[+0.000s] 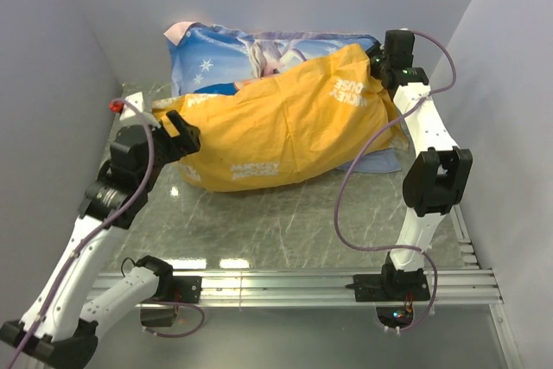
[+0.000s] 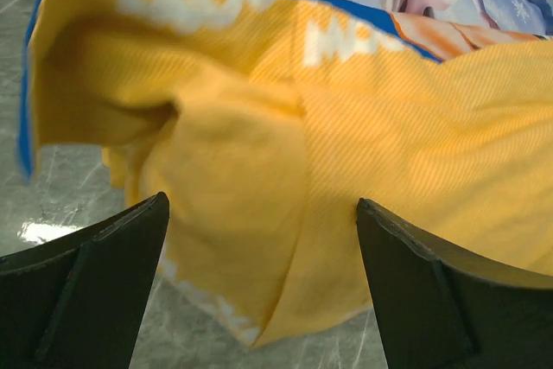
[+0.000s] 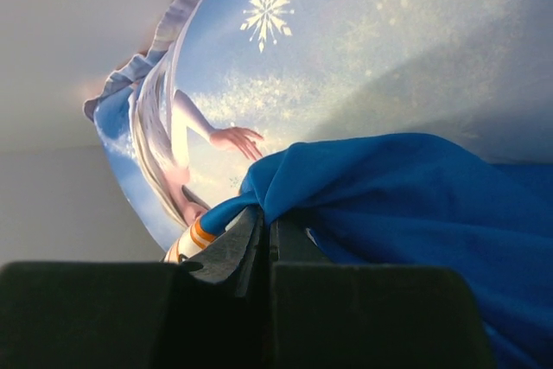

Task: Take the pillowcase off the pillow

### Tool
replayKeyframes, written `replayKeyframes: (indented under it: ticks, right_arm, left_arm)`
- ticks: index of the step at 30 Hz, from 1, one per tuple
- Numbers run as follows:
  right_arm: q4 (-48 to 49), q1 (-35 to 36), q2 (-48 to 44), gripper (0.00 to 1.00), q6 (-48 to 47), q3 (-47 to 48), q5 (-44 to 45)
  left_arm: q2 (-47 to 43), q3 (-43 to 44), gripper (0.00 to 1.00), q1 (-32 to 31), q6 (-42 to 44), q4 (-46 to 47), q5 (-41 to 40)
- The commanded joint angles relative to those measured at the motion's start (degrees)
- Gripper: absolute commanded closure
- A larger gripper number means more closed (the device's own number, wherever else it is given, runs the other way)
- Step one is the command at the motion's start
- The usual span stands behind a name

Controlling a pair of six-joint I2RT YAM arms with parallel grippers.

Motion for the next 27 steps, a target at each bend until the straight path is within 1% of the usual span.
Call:
replayKeyframes:
  ticks: [1,2,5,9,11,15,19,21,22,23,25,26,27]
  right_arm:
    - [-3.04,-2.89,5.86,1.0,-3.44,-2.78,9.63]
    - [-3.04,-4.37,6.04,1.0,-3.44,-2.87,9.02]
    - [-2.86,-4.91,6.83,1.0,-2.91,-2.7,8.23]
    - [-2.43,-5.0,6.75,1.0,-2.12,-2.87,7.7]
    - [-1.9,-5.09,6.48,1.0,-2.03,-3.57,7.52]
    - [-2.07,-5.09,6.04,1.0,-2.29,-3.93,8.05]
    - [-1.64,-4.92,4.56,1.0,-2.12,-5.5,7.61]
    - [-0.76,-5.0,2.89,1.0,-1.68,-8.91,7.78]
    - [1.42,-4.92,0.44,1.0,-1.42,-10.76,7.7]
    - [2.49,-5.0,-0.97,1.0,-1.24,-12.43,7.7]
    - [5.38,-4.83,-5.0,1.0,-1.15,-17.01,8.05]
    - [6.18,-4.57,-6.16,0.97,-1.33,-18.41,8.14]
    - [6.8,-4.48,-7.04,0.95,-1.85,-20.17,8.14]
  left_arm:
    - [-4.27,-1.3,0.04,-0.08,-0.15,-2.65,-0.26]
    - [-5.41,-1.74,0.04,-0.08,-0.24,-2.74,-0.34]
    - [-8.32,-2.54,0.03,-0.08,0.64,-2.3,0.53]
    - [-5.43,-1.57,0.03,-0.08,1.08,-3.89,2.55]
    - [-4.63,-3.76,0.03,-0.08,0.99,-1.88,4.56]
    - [-4.81,-9.46,0.03,0.0,2.13,9.09,10.1]
    - [0.62,-10.01,0.04,-0.08,3.36,12.01,9.06]
    - [2.39,-8.79,0.13,-0.08,3.8,12.63,9.06]
    - [3.18,-8.08,0.21,-0.08,3.8,12.9,8.97]
    - [3.36,-7.38,0.48,-0.08,3.71,12.81,8.89]
    - [3.19,-5.36,0.8,-0.08,3.63,12.64,9.24]
    - [3.02,-4.65,1.0,-0.08,3.36,11.85,9.24]
    - [3.1,-3.17,1.0,-0.08,3.19,11.32,9.5]
